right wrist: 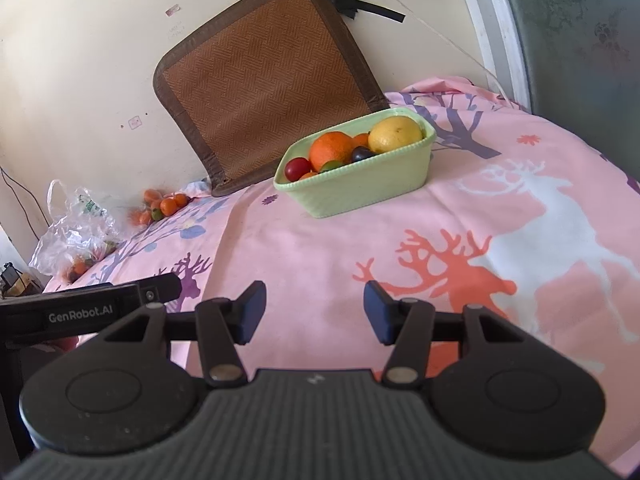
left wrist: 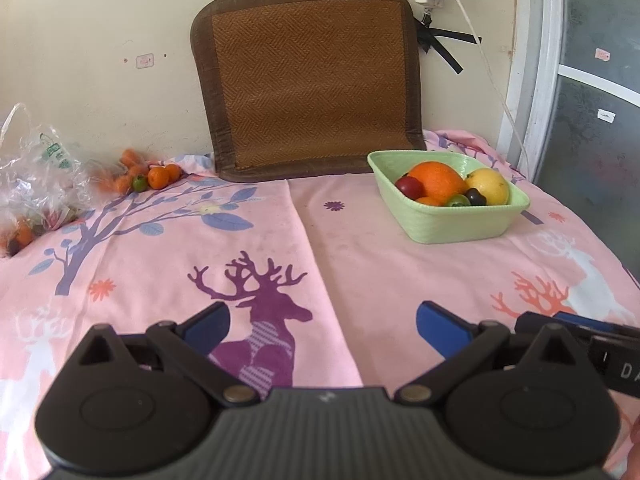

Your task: Organize fruits

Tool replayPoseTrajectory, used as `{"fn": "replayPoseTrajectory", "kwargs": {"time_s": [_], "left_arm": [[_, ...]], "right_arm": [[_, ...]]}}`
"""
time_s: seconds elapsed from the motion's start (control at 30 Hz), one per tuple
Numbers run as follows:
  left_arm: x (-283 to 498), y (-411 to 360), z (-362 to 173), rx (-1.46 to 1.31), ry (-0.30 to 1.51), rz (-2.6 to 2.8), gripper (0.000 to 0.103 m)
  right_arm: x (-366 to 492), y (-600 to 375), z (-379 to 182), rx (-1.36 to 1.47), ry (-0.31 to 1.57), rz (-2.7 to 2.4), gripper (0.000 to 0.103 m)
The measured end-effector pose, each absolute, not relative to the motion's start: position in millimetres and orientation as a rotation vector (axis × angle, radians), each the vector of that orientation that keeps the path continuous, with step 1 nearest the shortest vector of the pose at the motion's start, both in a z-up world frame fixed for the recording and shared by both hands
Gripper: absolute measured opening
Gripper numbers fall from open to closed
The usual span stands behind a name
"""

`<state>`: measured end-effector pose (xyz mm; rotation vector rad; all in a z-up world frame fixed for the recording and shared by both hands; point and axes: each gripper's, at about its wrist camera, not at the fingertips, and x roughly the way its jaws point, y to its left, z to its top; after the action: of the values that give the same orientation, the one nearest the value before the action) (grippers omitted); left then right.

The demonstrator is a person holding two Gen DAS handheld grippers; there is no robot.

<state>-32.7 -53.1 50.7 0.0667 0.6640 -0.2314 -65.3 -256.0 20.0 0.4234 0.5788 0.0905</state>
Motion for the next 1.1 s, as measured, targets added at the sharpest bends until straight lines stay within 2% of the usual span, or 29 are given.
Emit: {"fn": "replayPoseTrajectory", "kwargs": {"time_s": [0.63,1.1], "left_arm": [[-37.8,-56.9,53.8,0.128,0.622,-0.193,0.103],[-34.9,-55.4,52.9,0.106,0.689,-0.209,0.103]], "right_arm": [[-61.4,-256.0,22.5,0.437,0.566,0.104,0.057],[-62.7,-258.9,21.7,0.445,0.563,0.101,0.057]]}}
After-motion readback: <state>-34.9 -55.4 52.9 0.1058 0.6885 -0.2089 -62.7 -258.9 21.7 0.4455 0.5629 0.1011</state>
